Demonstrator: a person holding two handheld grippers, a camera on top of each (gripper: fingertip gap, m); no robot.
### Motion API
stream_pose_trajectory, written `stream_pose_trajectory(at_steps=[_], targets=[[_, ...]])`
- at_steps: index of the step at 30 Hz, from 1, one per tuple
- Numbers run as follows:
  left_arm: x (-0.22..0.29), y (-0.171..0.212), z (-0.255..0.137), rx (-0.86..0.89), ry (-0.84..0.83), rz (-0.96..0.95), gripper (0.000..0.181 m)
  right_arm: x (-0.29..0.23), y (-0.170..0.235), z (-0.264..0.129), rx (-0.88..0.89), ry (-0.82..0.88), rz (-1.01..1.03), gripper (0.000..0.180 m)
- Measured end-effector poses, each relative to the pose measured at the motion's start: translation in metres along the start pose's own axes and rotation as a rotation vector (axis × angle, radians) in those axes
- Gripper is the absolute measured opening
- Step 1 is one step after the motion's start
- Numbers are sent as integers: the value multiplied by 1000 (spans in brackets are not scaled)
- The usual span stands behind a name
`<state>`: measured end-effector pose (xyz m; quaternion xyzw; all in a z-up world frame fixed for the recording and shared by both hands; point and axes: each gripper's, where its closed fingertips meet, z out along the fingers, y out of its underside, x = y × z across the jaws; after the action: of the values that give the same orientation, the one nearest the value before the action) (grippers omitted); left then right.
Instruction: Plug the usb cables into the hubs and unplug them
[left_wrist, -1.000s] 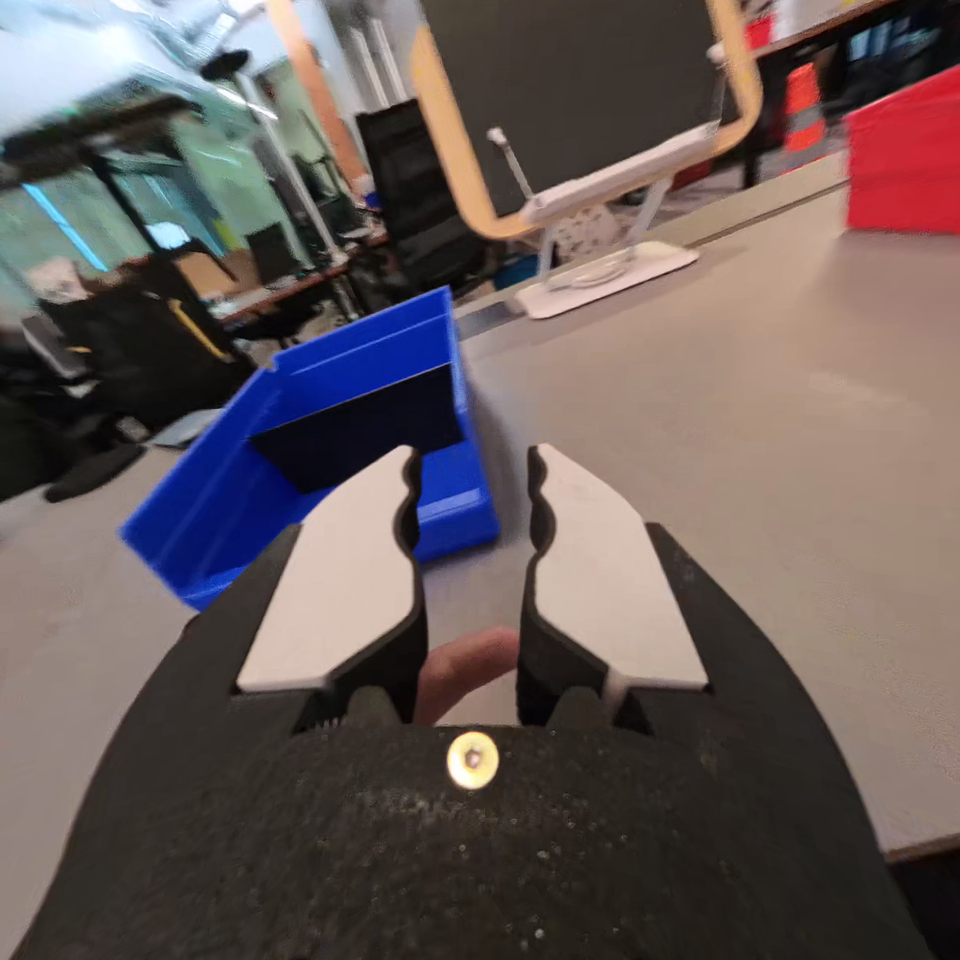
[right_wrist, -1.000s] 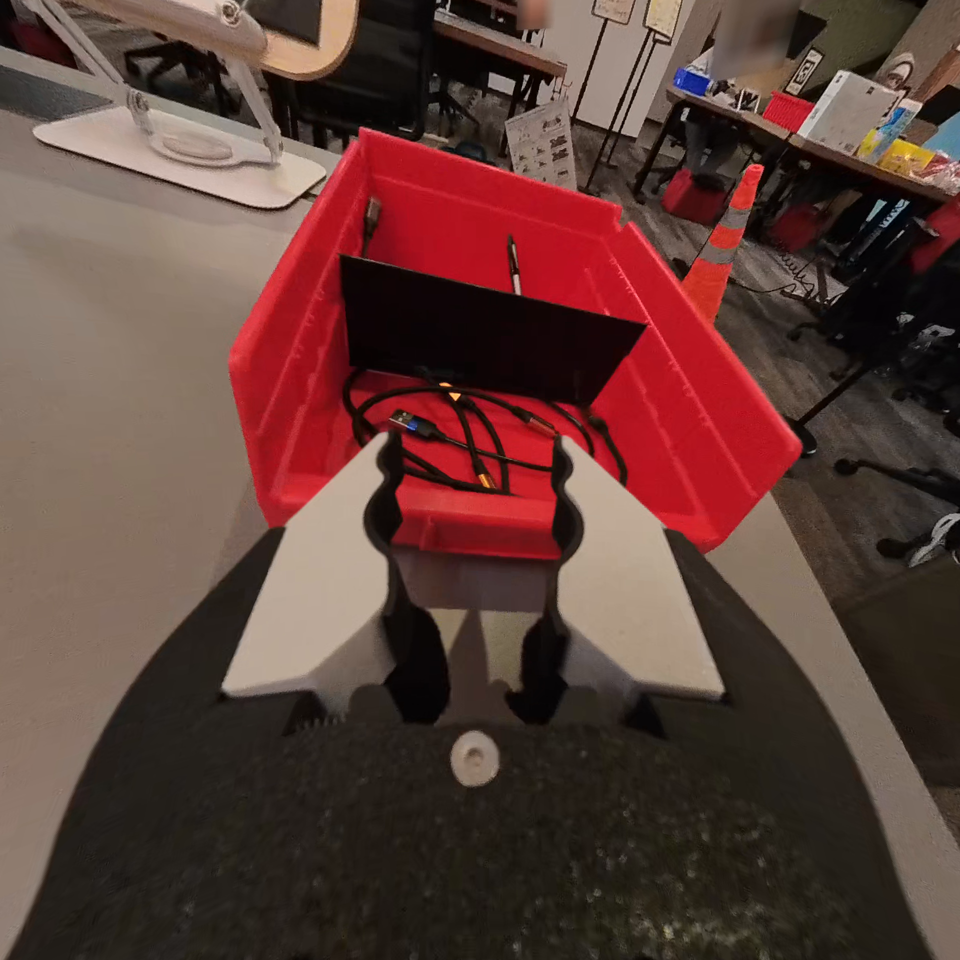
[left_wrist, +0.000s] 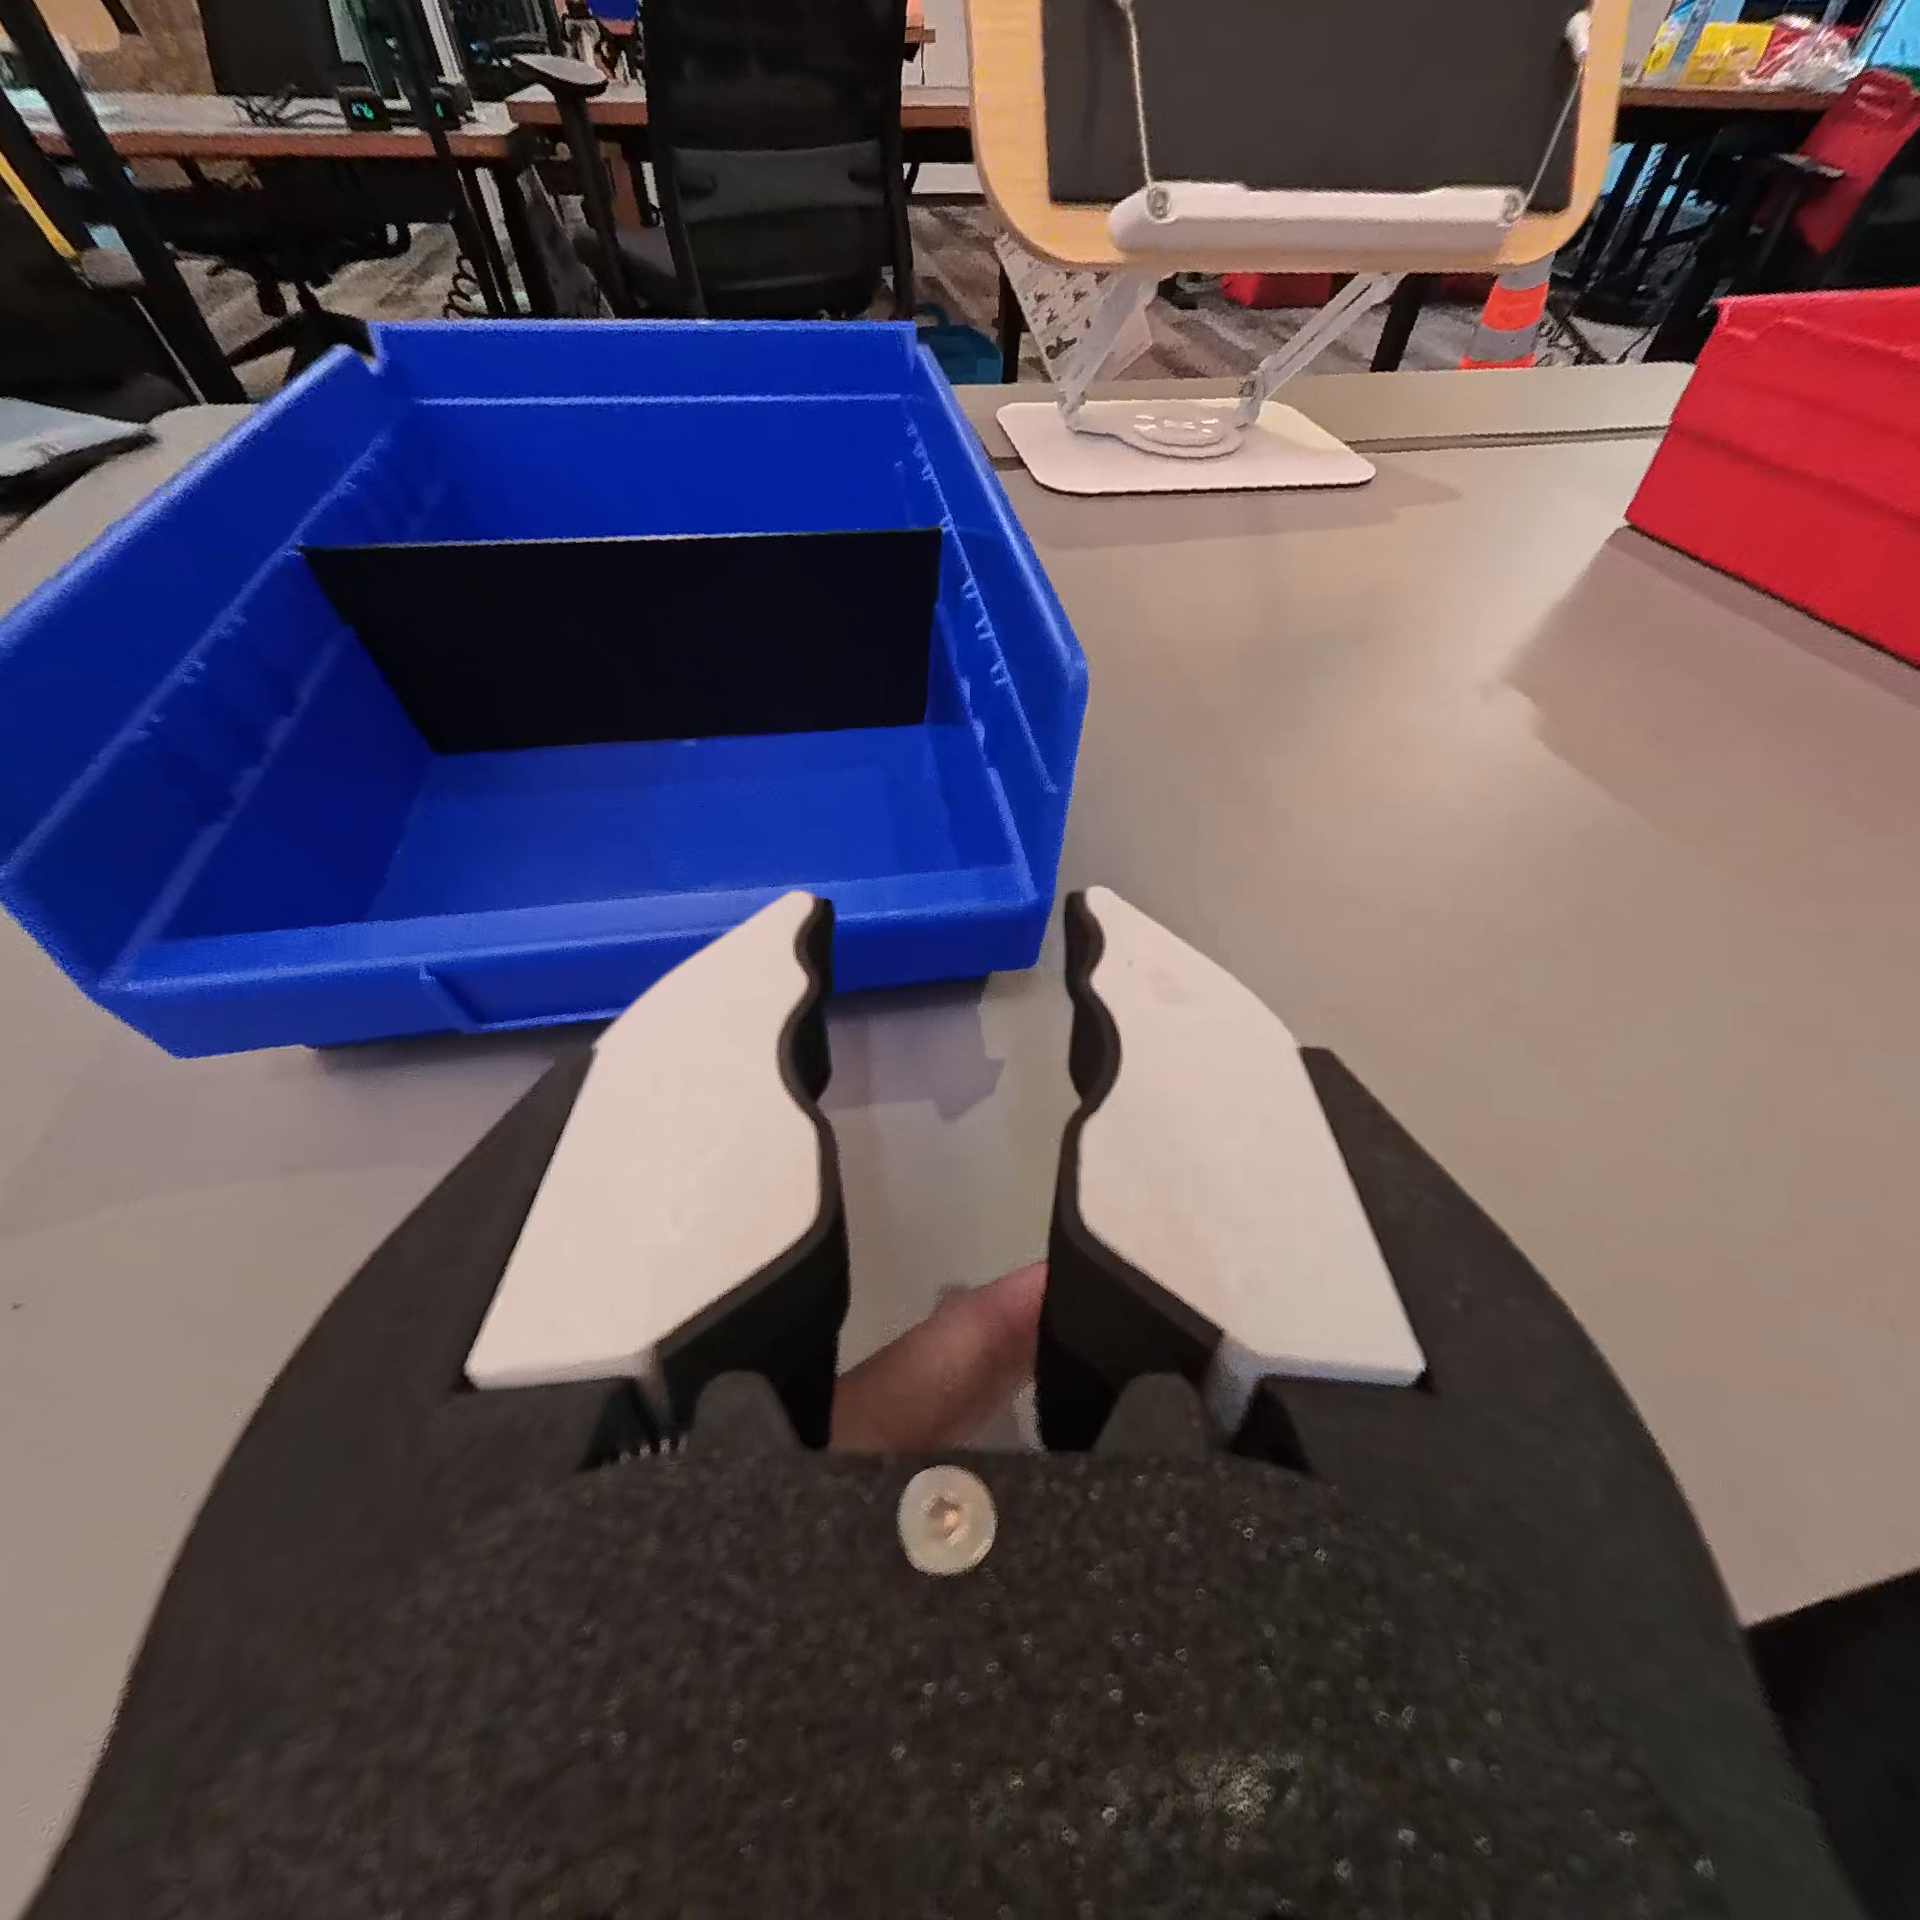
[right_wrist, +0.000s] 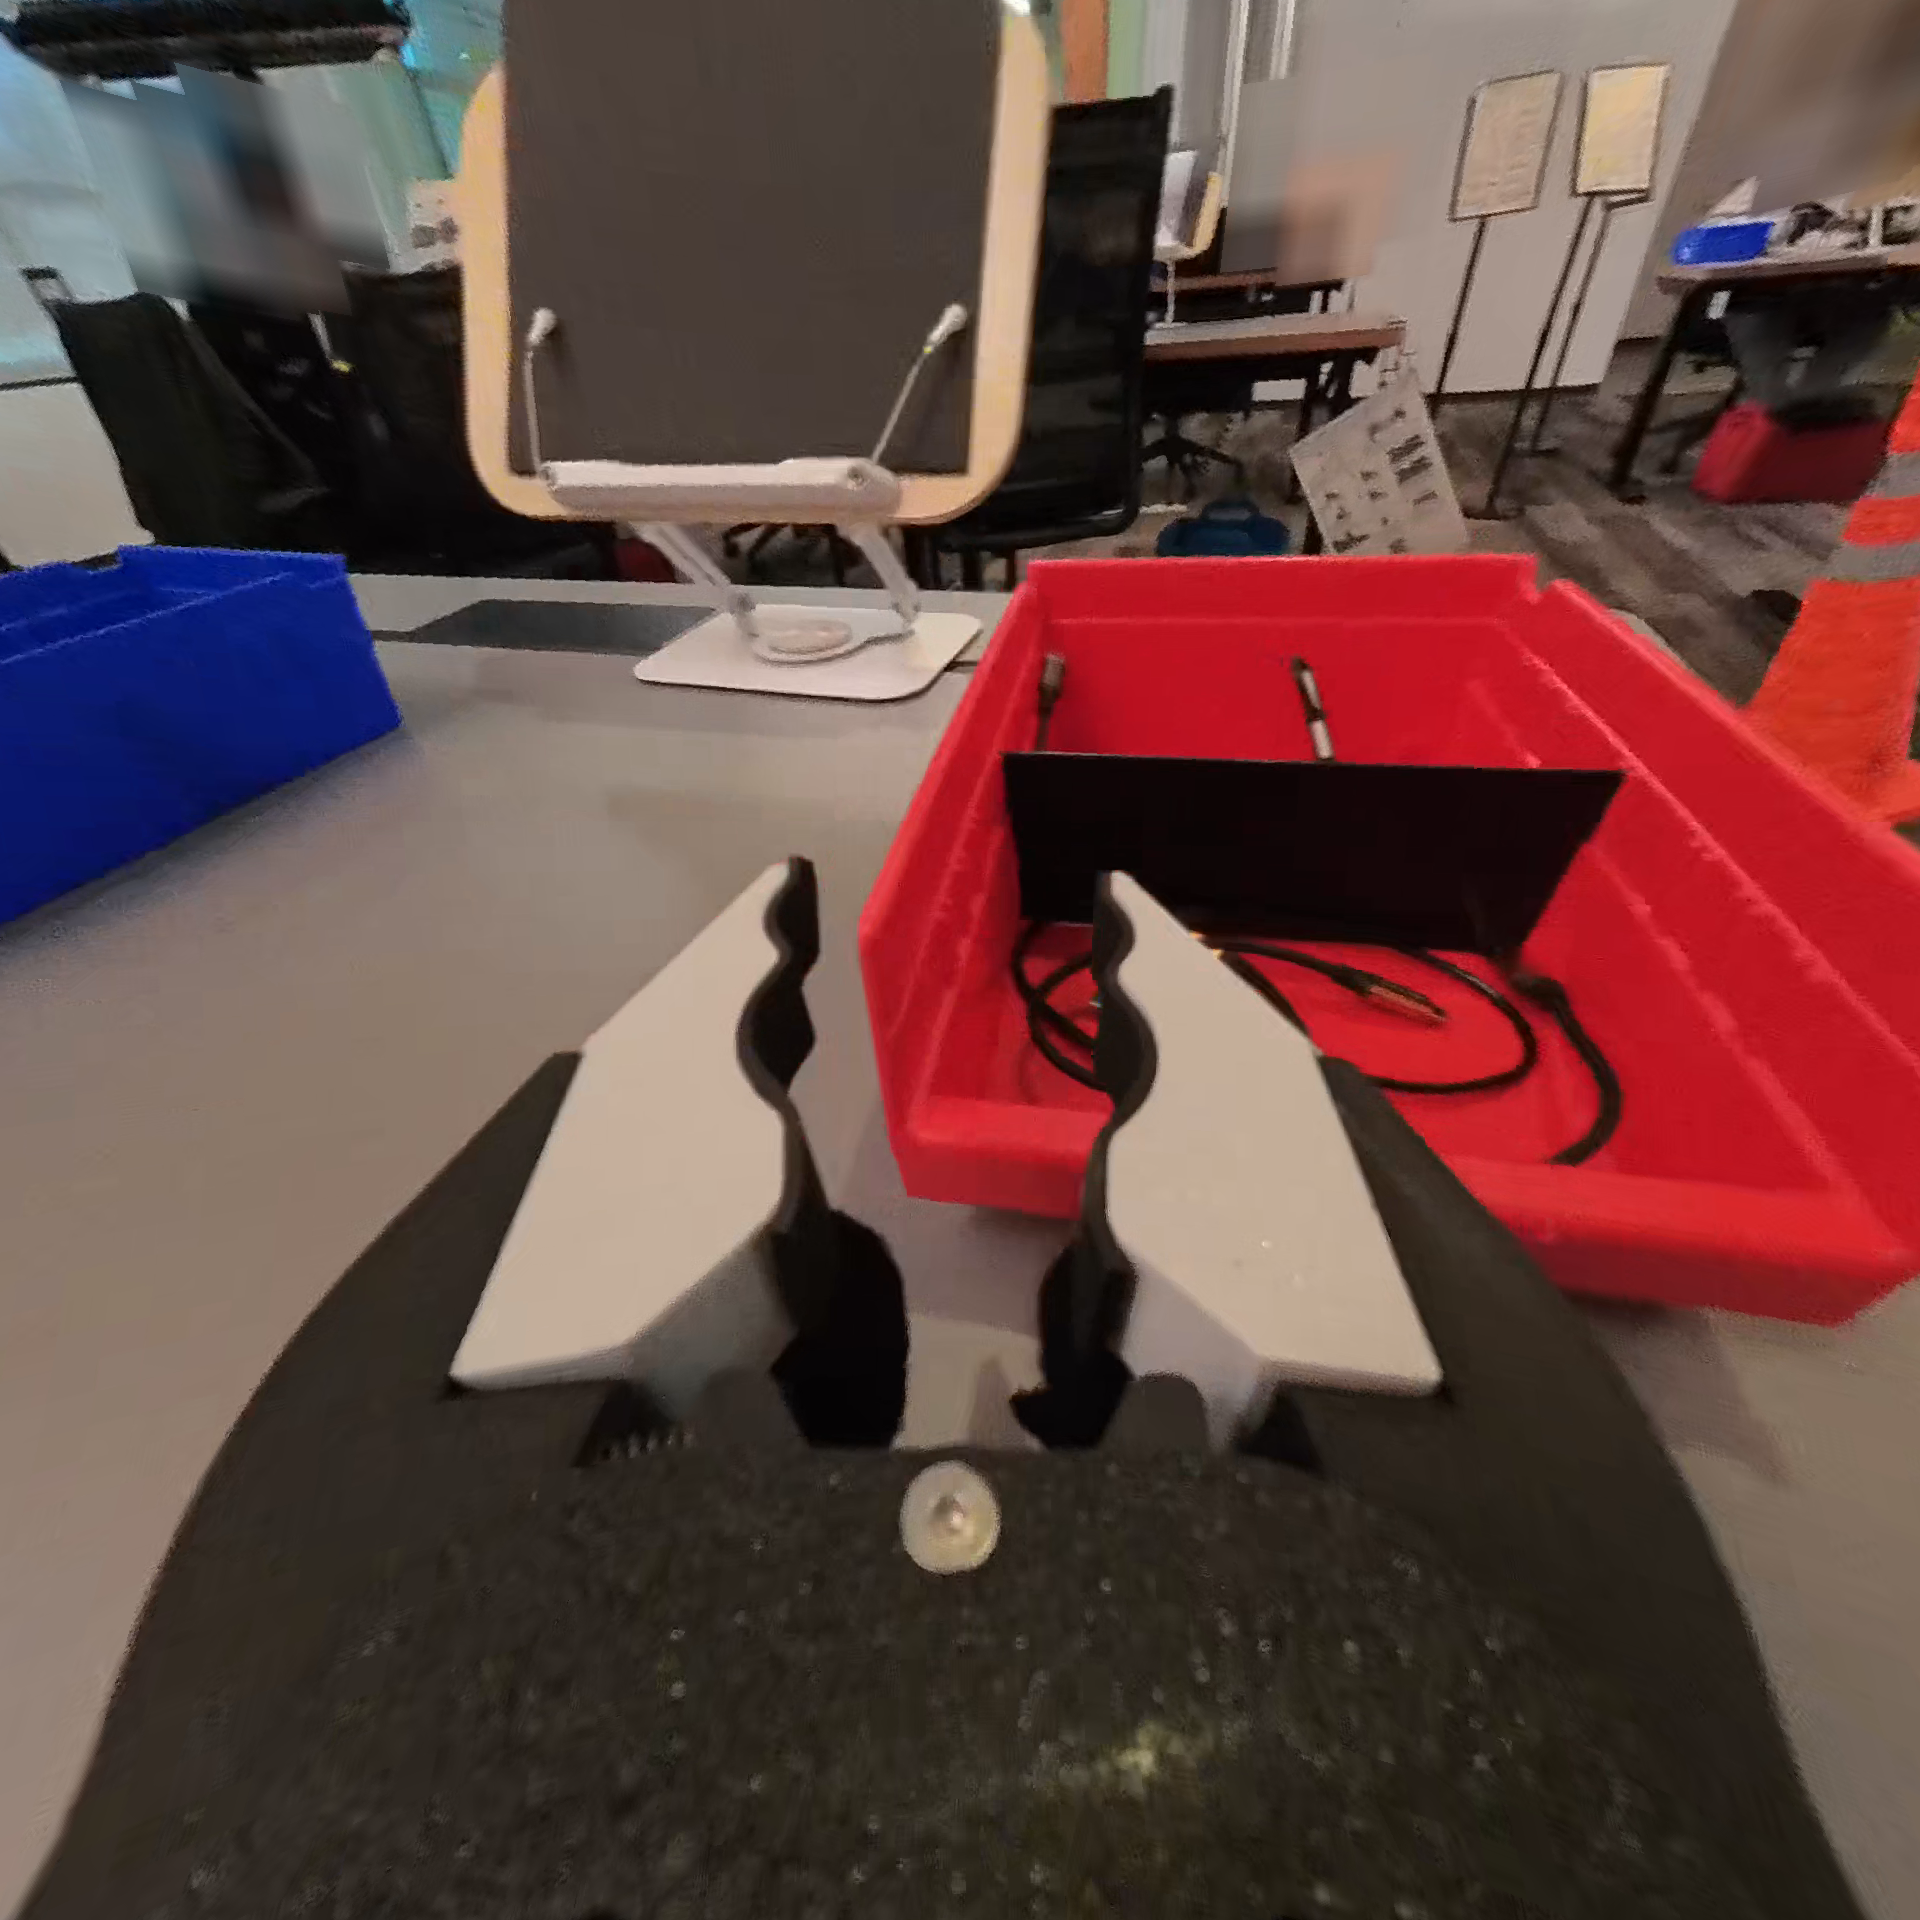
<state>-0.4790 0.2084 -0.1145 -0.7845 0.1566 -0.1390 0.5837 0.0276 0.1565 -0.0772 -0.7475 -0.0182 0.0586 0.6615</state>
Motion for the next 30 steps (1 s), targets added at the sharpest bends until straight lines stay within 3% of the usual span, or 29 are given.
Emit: stream_pose_trajectory(at_steps=[2,5,8,14,16,19,22,25,28,30], targets=[[2,3,1,-15,24,-28,43,-14,17,12,-85,-39,-28,59],[4,8,0,-35,38,-31,43,-34,34,27,-162,-62,-39,53],[10,9,-2,-37,50,-12,44,-56,39,34,-184,-74,-74,65],[67,9,5,-52,170,65,45,-123,45,17,-200,-315,-47,42],[104,7,9,-51,246,104,49,-141,43,7,-191,-359,-63,47],[177,0,13,-25,419,99,55,-138,25,-11,-99,-272,-140,52],[245,-13,23,32,517,138,46,-93,-1,-32,6,-9,-164,54],[303,-18,46,17,591,164,51,-34,-15,-65,73,258,-105,49],[345,-24,76,0,614,143,52,12,-7,-95,38,473,-93,44],[367,-27,94,-10,624,133,54,25,10,-100,-12,487,-12,43]])
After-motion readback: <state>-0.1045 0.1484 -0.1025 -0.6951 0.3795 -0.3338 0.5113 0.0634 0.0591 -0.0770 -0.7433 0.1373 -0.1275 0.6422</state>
